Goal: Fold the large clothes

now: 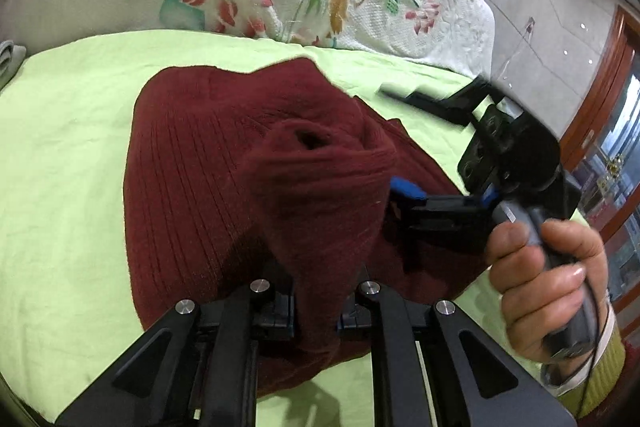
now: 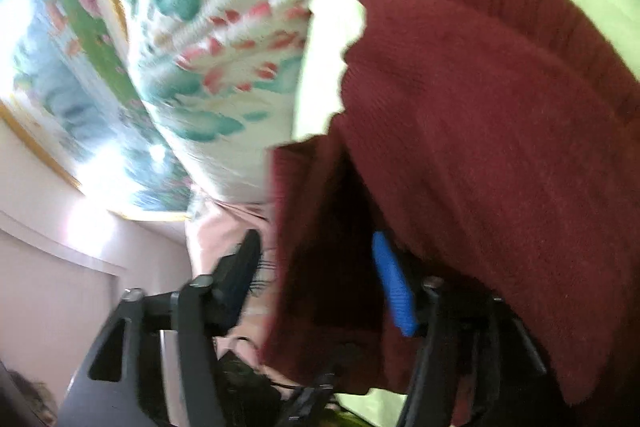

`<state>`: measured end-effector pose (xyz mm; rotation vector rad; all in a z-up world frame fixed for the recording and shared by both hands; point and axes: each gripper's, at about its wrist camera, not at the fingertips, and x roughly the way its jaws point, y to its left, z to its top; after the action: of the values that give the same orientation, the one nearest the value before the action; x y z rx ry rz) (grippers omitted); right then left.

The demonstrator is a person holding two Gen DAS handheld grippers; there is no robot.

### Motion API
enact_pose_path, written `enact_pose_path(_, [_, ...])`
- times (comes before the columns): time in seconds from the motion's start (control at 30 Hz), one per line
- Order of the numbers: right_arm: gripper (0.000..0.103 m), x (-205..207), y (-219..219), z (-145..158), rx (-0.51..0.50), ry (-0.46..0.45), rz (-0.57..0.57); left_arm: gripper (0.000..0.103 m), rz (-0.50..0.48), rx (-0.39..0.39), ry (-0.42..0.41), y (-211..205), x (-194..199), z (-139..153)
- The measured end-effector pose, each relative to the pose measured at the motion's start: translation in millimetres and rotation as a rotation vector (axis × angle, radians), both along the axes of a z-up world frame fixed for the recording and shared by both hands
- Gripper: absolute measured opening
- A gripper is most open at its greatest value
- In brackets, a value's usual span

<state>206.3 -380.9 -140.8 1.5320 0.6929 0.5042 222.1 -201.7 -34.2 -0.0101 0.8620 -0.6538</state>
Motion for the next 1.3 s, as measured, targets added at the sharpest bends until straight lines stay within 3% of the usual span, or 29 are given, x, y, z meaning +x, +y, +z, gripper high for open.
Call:
enact_pose_path(0.13, [0.073, 21, 15, 22, -0.178, 0.009, 0.071, 0.012, -0.016, 0.062, -0.055, -8, -11, -5])
enact_pose_path(0.27, [0.071, 58, 40, 49, -0.465, 0.011, 0.172, 0.012, -0.027, 0.084, -0.077, -7, -18, -7])
enact_pose_path(0.33, [0.039, 74, 52, 57, -0.547, 0.000, 0.222, 0.011, -0.029, 0.086, -0.078, -6, -19, -8])
enact_pose_path(0.37, [0.031, 80, 57, 56, -0.583, 0.011, 0.255, 0.012, -0.029, 0.087, -0.079, -6, -19, -7])
enact_pose_path(0.4, [0.019, 84, 60, 53, -0.596, 0.017, 0.274, 0.011, -0.030, 0.088, -0.078, -7, -19, -7])
enact_pose_path(0.43, [0.017, 86, 59, 53, -0.599, 0.015, 0.288, 0.011, -0.031, 0.084, -0.077, -7, -19, -4])
enact_pose_path(0.57, [0.014, 70, 39, 78, -0.588, -0.099, 0.254, 0.011, -0.058, 0.046, -0.101, -16, -24, 15])
enact_pose_path(0.67, [0.014, 48, 12, 97, -0.642, -0.154, 0.204, 0.011, -0.122, 0.047, -0.121, -46, -30, 24])
enact_pose_path(0.77, [0.014, 40, -13, 91, -0.696, -0.117, 0.161, 0.011, -0.165, 0.045, -0.105, -72, -34, 17])
enact_pose_path(0.87, [0.014, 35, -29, 67, -0.743, -0.044, 0.151, 0.011, -0.194, 0.055, -0.035, -93, -31, -7])
enact_pose_path(1.0, [0.014, 33, -42, 41, -0.706, -0.017, 0.137, 0.011, -0.205, 0.093, -0.027, -107, -33, -22])
enact_pose_path(1.23, [0.022, 30, -46, 41, -0.725, -0.017, 0.115, 0.015, -0.205, 0.098, -0.007, -107, -32, -18])
enact_pose_path(1.3, [0.024, 26, -45, 44, -0.745, -0.011, 0.112, 0.020, -0.203, 0.090, 0.014, -105, -35, -18])
